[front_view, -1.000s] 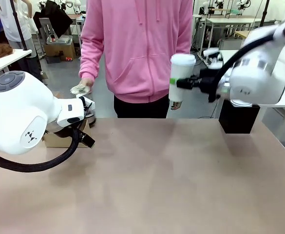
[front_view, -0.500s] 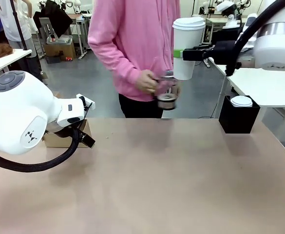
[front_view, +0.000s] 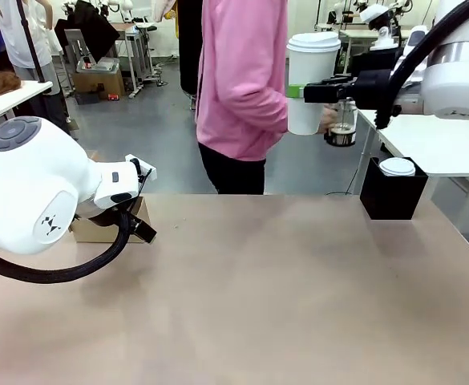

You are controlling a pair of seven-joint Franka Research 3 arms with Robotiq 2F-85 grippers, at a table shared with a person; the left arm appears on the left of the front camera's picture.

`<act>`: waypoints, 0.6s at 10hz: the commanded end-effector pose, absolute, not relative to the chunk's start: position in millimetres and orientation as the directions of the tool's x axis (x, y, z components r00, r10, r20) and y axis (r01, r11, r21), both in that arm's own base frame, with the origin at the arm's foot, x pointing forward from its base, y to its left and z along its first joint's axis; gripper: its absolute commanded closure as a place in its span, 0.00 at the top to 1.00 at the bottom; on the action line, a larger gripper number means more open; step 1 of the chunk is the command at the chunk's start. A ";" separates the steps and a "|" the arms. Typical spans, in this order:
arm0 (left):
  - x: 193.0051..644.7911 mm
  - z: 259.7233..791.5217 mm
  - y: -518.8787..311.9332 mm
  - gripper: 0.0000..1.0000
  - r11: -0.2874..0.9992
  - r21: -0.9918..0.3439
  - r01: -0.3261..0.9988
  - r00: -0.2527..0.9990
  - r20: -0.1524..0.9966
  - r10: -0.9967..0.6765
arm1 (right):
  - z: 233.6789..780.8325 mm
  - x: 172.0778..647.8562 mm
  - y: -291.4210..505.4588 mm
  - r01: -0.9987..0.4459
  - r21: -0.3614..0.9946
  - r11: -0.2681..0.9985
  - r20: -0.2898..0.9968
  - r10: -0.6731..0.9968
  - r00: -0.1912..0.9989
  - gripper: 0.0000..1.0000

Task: Pour a drink into a cup and package it in a carrier.
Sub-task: Position the Cup Carrier in the center of the table.

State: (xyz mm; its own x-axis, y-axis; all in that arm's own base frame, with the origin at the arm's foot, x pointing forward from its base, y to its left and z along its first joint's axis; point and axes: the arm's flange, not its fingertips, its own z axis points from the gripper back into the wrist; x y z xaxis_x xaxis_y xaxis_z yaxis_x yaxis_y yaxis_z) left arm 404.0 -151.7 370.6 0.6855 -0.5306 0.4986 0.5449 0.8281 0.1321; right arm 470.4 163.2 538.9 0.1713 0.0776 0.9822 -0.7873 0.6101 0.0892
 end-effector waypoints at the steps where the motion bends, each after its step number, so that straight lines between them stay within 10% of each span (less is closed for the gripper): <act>1: 403.7 370.7 -151.2 1.00 0.829 0.130 0.544 0.686 0.499 -0.529 | 543.1 472.0 164.9 -0.786 0.079 0.613 0.984 0.078 0.159 0.81; 6: 404.0 370.6 -151.7 1.00 0.828 0.132 0.545 0.685 0.499 -0.531 | 543.1 472.0 164.9 -0.786 0.079 0.613 0.984 0.078 0.159 0.81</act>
